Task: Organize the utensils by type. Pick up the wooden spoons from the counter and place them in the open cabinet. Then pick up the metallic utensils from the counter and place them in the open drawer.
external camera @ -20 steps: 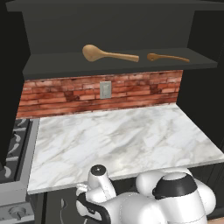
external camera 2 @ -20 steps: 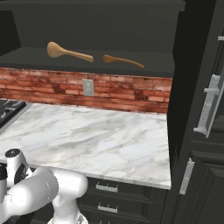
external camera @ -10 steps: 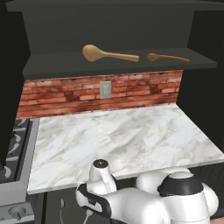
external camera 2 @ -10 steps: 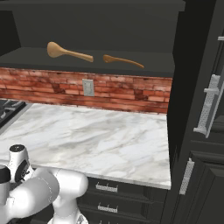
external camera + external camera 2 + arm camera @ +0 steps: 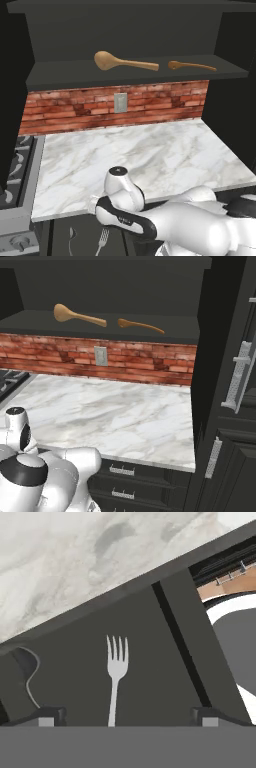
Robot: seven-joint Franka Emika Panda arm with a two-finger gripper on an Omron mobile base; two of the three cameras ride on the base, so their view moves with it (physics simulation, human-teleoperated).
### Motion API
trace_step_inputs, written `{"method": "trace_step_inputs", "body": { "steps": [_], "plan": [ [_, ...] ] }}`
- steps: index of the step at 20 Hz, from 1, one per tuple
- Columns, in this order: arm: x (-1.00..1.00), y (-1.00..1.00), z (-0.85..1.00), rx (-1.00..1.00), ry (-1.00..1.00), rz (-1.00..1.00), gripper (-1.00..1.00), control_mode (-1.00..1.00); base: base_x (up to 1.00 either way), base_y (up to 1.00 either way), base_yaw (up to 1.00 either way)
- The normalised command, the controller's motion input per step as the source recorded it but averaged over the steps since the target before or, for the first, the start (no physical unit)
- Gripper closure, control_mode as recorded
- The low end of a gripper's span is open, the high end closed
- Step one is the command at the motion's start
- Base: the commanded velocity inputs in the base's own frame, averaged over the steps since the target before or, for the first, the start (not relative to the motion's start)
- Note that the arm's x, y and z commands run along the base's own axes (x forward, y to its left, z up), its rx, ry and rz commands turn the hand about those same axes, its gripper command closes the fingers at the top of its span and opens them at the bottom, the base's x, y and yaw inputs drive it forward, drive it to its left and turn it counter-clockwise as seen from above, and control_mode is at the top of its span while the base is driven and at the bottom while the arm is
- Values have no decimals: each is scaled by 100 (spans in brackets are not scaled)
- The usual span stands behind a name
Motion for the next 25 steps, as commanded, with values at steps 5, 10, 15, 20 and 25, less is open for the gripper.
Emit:
{"method": "trace_step_inputs", "body": {
  "steps": [5, 10, 15, 20, 25],
  "plan": [
    [-7, -42, 59, -6, 0, 0, -100, -100, 0, 0, 0],
    [0, -65, 50, -9, -4, 0, -100, -100, 0, 0, 0],
    [2, -76, 46, -9, -15, 0, -100, -100, 0, 0, 0],
    [0, -75, 42, -9, -33, 0, -100, -100, 0, 0, 0],
    [0, -81, 42, -8, -35, 8, -100, -100, 0, 0, 0]
  ]
}}
